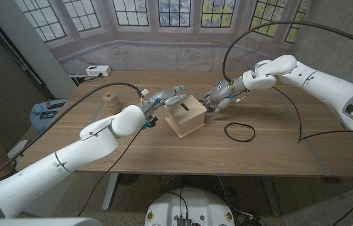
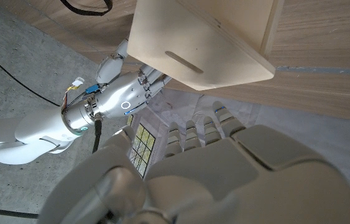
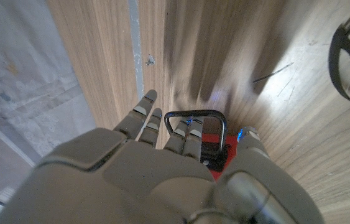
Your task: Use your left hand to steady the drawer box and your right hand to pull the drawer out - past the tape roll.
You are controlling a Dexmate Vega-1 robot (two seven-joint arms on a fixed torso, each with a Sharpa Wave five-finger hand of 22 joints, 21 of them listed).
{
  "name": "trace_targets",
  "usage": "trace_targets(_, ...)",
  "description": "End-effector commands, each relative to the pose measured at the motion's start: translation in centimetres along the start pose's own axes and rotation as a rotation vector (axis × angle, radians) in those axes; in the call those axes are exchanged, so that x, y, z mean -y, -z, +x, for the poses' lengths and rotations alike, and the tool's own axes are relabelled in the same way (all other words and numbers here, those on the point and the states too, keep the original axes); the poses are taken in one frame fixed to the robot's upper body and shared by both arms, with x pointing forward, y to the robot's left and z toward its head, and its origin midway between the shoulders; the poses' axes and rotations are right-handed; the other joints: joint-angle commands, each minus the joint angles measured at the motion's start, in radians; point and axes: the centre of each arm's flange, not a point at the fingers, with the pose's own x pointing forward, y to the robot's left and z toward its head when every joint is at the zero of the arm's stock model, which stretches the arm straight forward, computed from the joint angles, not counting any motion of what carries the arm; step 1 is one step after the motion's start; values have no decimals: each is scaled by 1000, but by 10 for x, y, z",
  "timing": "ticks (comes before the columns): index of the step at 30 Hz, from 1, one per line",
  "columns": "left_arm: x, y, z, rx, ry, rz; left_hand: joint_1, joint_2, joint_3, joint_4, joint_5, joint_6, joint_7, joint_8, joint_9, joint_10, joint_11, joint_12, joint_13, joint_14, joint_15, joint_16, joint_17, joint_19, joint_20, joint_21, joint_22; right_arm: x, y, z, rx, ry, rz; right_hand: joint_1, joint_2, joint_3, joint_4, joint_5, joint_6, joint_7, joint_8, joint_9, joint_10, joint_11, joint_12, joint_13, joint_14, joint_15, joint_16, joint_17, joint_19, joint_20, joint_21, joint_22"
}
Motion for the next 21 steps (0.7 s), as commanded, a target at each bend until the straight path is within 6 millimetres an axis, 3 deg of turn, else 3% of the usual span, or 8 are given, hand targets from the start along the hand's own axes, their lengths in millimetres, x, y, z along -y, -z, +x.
trace_targets(1,0,-1,3,4,12,7,-8,0,6,-2,1,6,4,2,6,0,-3,-1,2,6,-3,3,5,10,1,0,3,-5,-3,0,-11,-17,-5,-8,0,2,-3,6,10,1,4,1,8,8,1,4,-2,5,-1,2,-2,7,3,4)
trace_targets(9,-2,-1,5,4,31,22,-10,-1,8,-2,1,14,1,4,5,13,-7,3,2,11,-8,4,4,9,1,-1,3,-7,-2,1,-23,-28,-3,-10,0,2,-2,7,8,3,2,1,6,7,-1,4,-6,3,-2,2,-4,8,2,4)
trace_targets(15,-5,-5,7,-24,71,94,-21,-4,15,1,1,73,0,19,5,90,-17,28,2,69,-26,18,4,17,-2,1,3,-7,-2,2,-26,-21,3,-13,0,2,-1,7,6,7,0,1,5,9,-3,4,-8,1,-4,2,-5,7,2,4)
trace_targets(21,-5,-10,6,-32,93,182,-28,-6,13,6,1,83,0,19,5,100,-26,29,1,79,-33,19,5,19,-5,1,3,-7,-2,2,-31,-17,9,-15,-1,2,-1,7,3,8,-3,1,2,11,-6,4,-9,-1,-5,2,-7,7,2,5)
